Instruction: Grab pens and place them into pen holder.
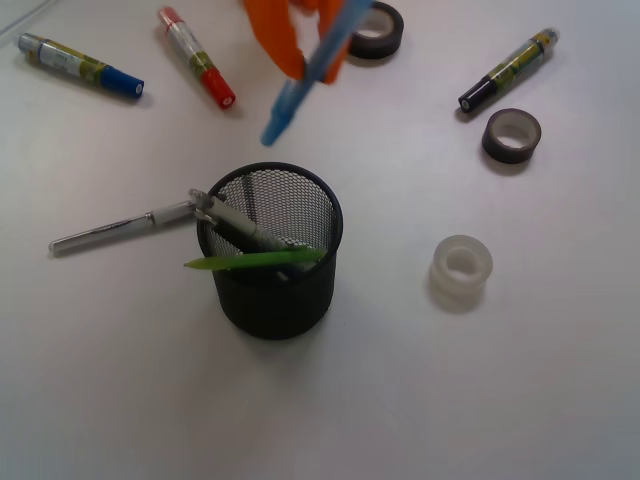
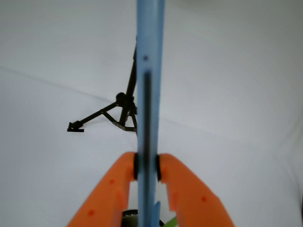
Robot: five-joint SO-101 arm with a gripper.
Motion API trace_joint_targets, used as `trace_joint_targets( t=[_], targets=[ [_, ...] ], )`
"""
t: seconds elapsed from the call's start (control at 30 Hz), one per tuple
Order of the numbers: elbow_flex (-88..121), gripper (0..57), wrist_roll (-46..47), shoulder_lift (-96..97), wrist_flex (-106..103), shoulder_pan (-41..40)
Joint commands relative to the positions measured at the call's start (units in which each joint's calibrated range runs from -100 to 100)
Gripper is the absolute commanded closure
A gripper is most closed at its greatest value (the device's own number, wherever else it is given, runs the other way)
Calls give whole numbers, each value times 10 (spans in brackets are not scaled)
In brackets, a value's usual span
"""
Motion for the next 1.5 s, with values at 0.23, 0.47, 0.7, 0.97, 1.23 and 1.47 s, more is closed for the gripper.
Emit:
trace_joint_targets(
  t=[0.23, 0.47, 0.7, 0.97, 1.23, 1.47],
  targets=[
    [144, 571, -23, 46, -332, 11],
    [325, 569, -34, 11, -480, 11],
    [381, 524, -34, -14, -481, 14],
    [355, 380, -17, -20, -476, 20],
    [237, 381, 0, -110, -179, 47],
    [258, 381, -70, -236, 121, 124]
  ],
)
